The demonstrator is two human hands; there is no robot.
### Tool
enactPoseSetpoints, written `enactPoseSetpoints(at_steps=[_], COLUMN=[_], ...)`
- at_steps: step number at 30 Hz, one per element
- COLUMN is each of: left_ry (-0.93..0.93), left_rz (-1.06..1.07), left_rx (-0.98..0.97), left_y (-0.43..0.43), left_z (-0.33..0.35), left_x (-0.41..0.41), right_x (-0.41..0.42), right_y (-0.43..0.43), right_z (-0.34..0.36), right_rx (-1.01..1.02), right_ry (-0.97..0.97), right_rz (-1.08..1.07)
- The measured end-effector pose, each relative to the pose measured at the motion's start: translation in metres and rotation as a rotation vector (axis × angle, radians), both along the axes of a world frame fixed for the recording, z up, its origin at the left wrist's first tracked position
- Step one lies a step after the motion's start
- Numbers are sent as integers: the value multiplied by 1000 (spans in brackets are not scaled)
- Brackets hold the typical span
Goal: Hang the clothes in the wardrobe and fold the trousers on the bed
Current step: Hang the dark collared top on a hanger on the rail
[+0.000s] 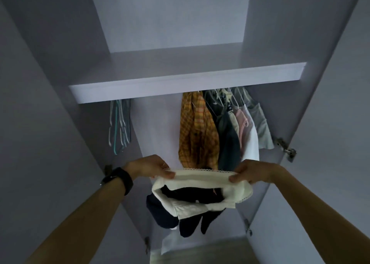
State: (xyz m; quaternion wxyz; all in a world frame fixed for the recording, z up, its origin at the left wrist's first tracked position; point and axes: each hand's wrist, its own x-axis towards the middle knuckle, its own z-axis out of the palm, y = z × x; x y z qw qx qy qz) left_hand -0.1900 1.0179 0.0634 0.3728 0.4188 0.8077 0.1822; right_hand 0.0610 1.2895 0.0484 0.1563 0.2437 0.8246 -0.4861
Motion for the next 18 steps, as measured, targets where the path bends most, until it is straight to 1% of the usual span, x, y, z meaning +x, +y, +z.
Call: enactPoseSetpoints(at_steps=[1,3,4,5,6,8,10,11,13,15,18], left_ry=[-44,-163,-207,-213,-180,-15,105,120,149,149,23], left_rz=[27,150,231,308,366,339,287,299,383,475,639], left_rx=[3,120,204,272,314,334,337,354,381,426,573], left_y=[-8,-24,-30,-34,-40,-43,-45,-45,-46,-46,-48], left_z=[0,3,7,10,12,13,6,1,-1,-1,3], left_x=[-3,-10,-14,-18,-20,-19,-10,-5,7,14,23], right_x=[-7,-20,-27,-33,-40,-51,-61,-63,-68,-72,-76], right_y=[-1,1,2,0,-4,-8,-10,-11,-7,-3,2], right_z=[-2,-3,-3,-3,-5,-16,-28,-33,-40,-44,-47], right_rx=[-84,-291,-342,-326,-288,-254,-330,-380,-461,-517,-571], right_ry=[29,155,208,244,251,281,327,334,321,349,460], right_rz=[-12,-126,-186,-215,-209,-228,-303,-323,-321,-351,-457])
